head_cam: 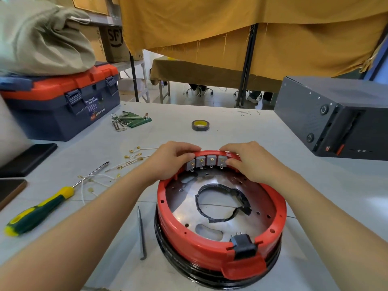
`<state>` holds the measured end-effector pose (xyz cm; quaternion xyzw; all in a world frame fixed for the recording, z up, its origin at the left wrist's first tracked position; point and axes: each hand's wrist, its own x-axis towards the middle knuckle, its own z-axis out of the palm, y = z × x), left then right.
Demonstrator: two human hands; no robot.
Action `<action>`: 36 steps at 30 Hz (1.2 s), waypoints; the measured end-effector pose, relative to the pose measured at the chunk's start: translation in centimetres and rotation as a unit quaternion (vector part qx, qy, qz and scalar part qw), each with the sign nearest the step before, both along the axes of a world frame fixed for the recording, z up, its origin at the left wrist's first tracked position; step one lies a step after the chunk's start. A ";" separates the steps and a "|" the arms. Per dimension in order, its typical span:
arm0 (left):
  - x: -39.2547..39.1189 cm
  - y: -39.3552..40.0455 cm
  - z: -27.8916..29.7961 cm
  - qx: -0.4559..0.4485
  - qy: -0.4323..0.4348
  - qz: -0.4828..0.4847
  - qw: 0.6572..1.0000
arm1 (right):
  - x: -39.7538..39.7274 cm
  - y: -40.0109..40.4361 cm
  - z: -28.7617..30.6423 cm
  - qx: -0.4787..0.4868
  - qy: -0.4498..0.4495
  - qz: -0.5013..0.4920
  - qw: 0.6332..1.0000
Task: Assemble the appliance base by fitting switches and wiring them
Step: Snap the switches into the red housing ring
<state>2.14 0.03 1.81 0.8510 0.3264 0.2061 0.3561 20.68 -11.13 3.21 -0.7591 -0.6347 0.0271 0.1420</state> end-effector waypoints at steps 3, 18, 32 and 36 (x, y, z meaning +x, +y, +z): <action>-1.0 0.3 0.1 -0.027 -0.006 0.025 0.999 | 0.3 0.1 -0.4 0.024 -0.025 -0.018 0.999; -2.3 1.0 -0.1 -0.024 -0.014 0.028 0.999 | -1.0 -1.1 -0.3 -0.001 -0.110 -0.005 0.994; -14.7 3.4 -0.8 0.130 0.236 0.067 0.961 | -2.3 -0.4 -2.1 -0.068 -0.114 0.166 0.977; -14.1 3.6 -1.4 0.147 0.226 0.075 0.960 | -2.2 0.0 -2.2 -0.062 -0.097 0.174 0.978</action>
